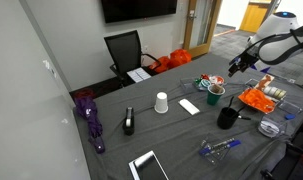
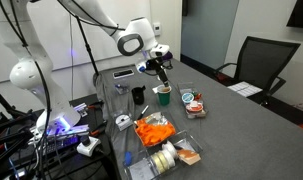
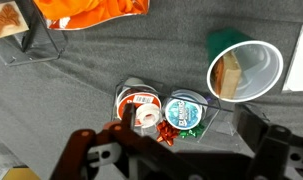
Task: Put the orange wooden rectangular block in the green cup
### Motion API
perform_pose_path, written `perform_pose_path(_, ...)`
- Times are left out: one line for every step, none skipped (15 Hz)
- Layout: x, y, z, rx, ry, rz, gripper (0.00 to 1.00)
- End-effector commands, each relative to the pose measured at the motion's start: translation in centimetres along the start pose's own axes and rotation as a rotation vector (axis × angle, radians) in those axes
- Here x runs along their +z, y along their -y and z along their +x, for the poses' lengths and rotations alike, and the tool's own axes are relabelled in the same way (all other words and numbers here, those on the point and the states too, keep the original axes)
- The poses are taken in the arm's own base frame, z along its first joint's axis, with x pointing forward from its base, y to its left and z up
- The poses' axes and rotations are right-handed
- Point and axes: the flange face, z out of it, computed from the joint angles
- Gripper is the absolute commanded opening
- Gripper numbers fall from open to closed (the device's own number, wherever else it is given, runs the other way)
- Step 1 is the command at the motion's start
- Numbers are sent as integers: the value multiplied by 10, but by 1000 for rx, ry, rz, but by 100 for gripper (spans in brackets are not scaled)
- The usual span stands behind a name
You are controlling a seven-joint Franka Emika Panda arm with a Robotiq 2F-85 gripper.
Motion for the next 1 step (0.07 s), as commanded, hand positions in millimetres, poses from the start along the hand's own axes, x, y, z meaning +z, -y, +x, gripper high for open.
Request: perform_pose_path(-27, -8, -7, -12, 35, 2, 100)
